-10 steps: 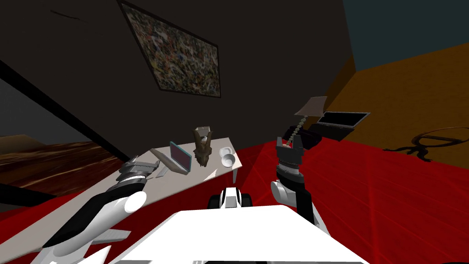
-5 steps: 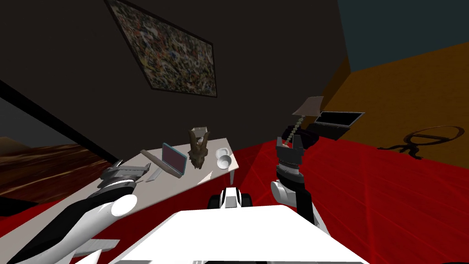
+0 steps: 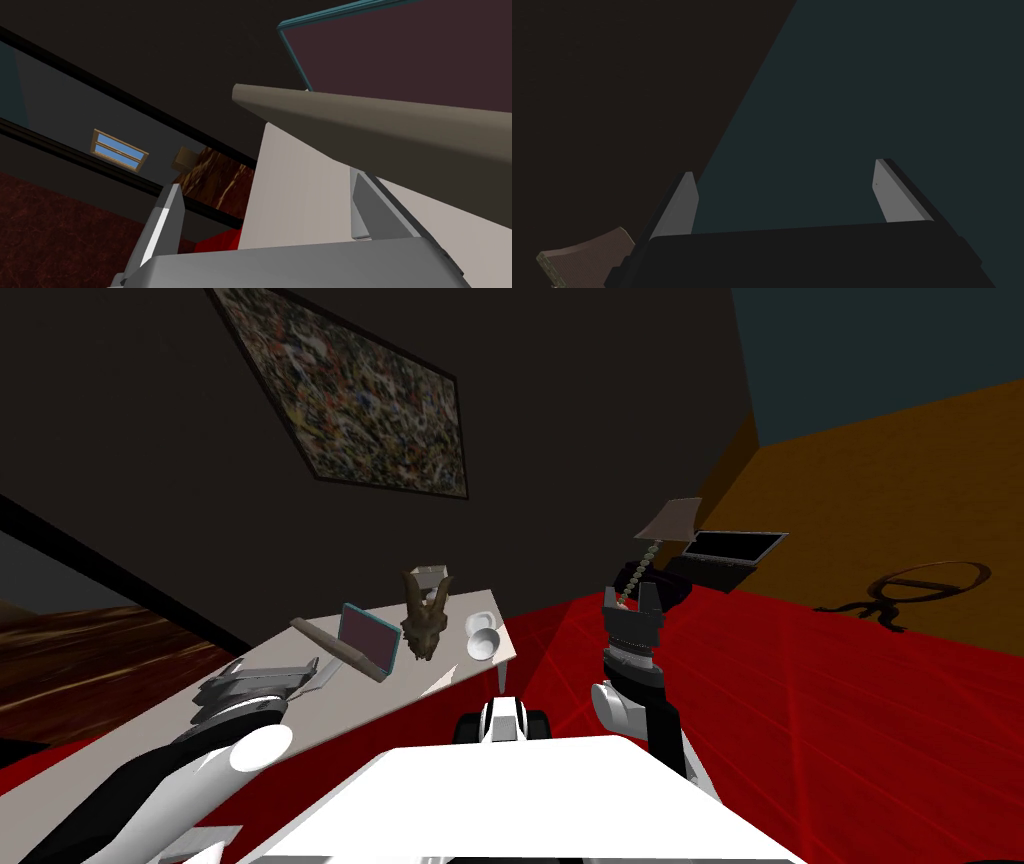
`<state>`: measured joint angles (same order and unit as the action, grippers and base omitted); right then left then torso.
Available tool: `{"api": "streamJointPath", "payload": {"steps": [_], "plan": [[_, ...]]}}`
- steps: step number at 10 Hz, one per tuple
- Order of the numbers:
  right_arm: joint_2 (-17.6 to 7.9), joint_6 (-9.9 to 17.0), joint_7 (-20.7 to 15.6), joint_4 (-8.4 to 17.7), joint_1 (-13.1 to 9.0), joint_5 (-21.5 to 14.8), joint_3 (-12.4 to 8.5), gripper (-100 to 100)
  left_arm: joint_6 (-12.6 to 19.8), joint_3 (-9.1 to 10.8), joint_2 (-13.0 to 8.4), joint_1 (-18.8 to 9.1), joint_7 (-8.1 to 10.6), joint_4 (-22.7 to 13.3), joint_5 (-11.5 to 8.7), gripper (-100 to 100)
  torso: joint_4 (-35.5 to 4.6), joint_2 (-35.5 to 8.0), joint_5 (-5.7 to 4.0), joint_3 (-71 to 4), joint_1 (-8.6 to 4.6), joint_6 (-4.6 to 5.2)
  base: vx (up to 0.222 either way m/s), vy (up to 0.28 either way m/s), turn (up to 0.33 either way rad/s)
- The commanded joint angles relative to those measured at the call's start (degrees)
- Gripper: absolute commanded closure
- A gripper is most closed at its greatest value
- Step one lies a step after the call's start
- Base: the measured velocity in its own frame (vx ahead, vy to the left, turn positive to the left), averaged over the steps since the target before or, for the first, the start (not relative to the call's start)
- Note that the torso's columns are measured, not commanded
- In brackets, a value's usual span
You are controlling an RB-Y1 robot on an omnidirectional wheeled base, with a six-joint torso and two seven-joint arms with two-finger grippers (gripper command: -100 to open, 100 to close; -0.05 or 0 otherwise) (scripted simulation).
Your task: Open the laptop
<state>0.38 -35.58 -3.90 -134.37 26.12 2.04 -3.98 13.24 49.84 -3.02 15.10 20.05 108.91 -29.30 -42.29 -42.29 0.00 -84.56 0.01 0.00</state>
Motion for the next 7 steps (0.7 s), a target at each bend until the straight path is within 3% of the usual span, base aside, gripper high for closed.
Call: {"api": "streamJointPath", "payload": {"steps": [1,2,7], "plan": [[0.00,0.00,0.00,0.00,0.00,0.00,0.00,0,0.27,0.38,1.32,0.00,0.08,0.33,0.00,-100,0.00,0.01,0.01,-0.01,0.03,0.01,0.009,-0.014,0.000],[0.00,0.00,0.00,0.00,0.00,0.00,0.00,0,0.35,0.41,1.47,0.00,0.09,0.39,0.02,-100,0.00,-0.02,0.02,0.01,0.08,0.00,0.000,0.000,0.000],[0.00,0.00,0.00,0.00,0.00,0.00,0.00,0,7.14,4.15,0.99,2.30,1.99,7.49,-1.83,-100,0.01,0.04,-0.01,-0.02,-0.03,0.01,0.037,-0.006,-0.008]]}}
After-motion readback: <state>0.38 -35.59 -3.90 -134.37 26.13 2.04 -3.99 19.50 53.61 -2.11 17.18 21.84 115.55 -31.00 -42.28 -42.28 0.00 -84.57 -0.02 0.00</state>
